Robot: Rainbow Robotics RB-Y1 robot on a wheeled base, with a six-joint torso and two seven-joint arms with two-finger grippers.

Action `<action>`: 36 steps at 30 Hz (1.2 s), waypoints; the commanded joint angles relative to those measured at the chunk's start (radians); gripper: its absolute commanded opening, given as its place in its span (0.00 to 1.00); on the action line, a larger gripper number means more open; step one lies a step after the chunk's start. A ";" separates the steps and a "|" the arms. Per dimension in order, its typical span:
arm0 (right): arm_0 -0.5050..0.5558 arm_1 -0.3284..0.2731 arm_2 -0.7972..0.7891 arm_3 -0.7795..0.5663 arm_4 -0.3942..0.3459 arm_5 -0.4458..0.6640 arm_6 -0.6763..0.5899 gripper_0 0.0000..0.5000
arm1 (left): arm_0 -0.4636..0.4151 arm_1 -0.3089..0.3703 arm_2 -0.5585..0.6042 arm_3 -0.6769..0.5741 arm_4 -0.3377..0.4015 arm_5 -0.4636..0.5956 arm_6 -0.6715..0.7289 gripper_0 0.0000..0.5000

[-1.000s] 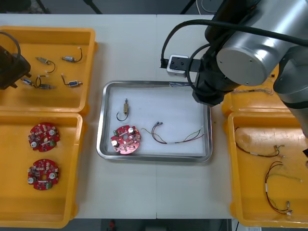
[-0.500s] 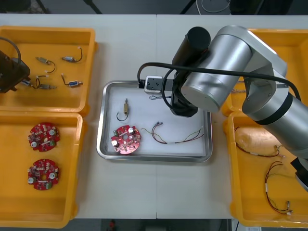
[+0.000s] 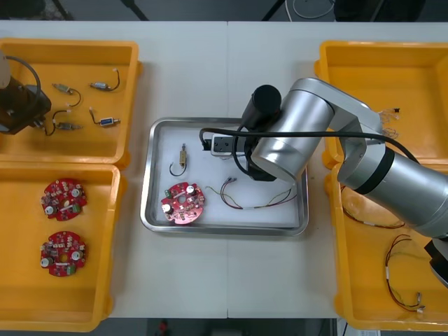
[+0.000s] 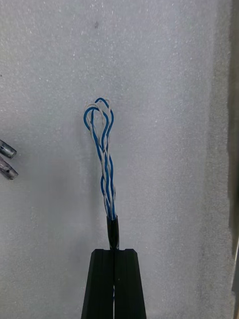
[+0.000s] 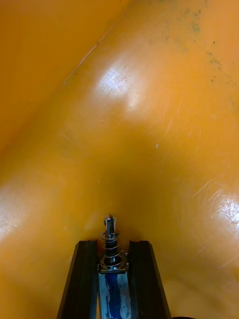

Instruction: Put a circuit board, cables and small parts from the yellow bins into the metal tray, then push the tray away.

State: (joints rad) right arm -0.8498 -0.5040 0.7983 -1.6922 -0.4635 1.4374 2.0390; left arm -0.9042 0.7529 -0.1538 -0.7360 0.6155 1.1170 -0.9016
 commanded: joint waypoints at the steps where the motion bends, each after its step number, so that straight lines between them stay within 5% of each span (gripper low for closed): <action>1: -0.009 0.010 0.010 0.019 -0.007 -0.020 0.023 0.00 | -0.012 -0.004 -0.001 -0.023 0.004 0.009 -0.019 0.00; 2: -0.009 0.012 0.010 0.019 -0.007 -0.021 0.021 0.55 | -0.012 -0.004 0.007 -0.034 -0.002 0.023 -0.019 0.00; 4: -0.009 0.012 0.010 0.019 -0.007 -0.021 0.017 1.00 | -0.010 0.000 0.022 -0.052 -0.007 0.047 -0.022 0.00; 18: -0.009 0.015 -0.083 -0.030 -0.092 0.041 -0.011 1.00 | -0.012 0.063 0.123 -0.341 -0.051 0.389 -0.060 0.00; 28: -0.009 0.064 -0.249 -0.138 -0.098 0.296 -0.051 1.00 | -0.009 0.069 0.125 -0.576 0.010 0.607 -0.066 0.00; 36: -0.009 0.065 -0.380 -0.225 -0.104 0.483 -0.261 1.00 | -0.010 0.046 0.123 -0.760 0.067 0.741 -0.057 0.00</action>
State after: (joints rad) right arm -0.8496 -0.4559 0.4865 -1.8673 -0.5557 1.9078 1.8283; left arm -0.9034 0.7720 -0.0471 -1.4165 0.6522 1.8197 -0.9016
